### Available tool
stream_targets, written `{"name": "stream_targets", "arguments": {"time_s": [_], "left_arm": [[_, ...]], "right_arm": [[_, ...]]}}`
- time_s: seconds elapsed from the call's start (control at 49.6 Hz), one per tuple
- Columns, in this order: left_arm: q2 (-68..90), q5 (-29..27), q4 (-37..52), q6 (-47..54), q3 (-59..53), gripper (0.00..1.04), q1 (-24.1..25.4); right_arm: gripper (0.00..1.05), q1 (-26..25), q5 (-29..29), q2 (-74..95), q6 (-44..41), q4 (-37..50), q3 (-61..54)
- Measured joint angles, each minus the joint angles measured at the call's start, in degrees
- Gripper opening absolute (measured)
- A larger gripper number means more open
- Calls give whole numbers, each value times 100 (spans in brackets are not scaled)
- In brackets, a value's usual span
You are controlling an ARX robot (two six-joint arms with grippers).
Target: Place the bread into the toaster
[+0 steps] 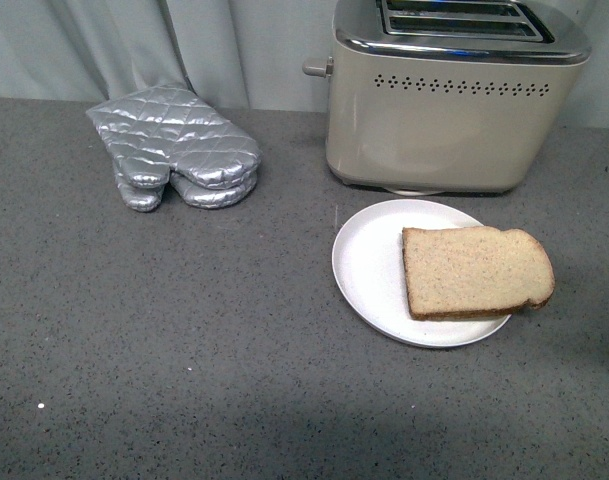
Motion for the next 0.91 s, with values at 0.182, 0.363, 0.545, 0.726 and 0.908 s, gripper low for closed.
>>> {"name": "stream_targets", "arguments": {"time_s": [0.182,0.363,0.545,0.726,0.908], "left_arm": [[0,0,0,0,0,98,0],[0,0,0,2,0,98,0],[0,0,0,2,0,98,0],[0,0,0,4,0,98,0],[0,0,0,4,0,98,0]], "right_arm": [[95,-90,-452,1517,317,-551,970],[95,-31,-824,2446,778,-975,1694],[95,269,-925,3082,1305,-793,1982],[80,555,-820,3362,1908,-584,2120],[49,601,-684,3366,2186,-638,2236]]}}
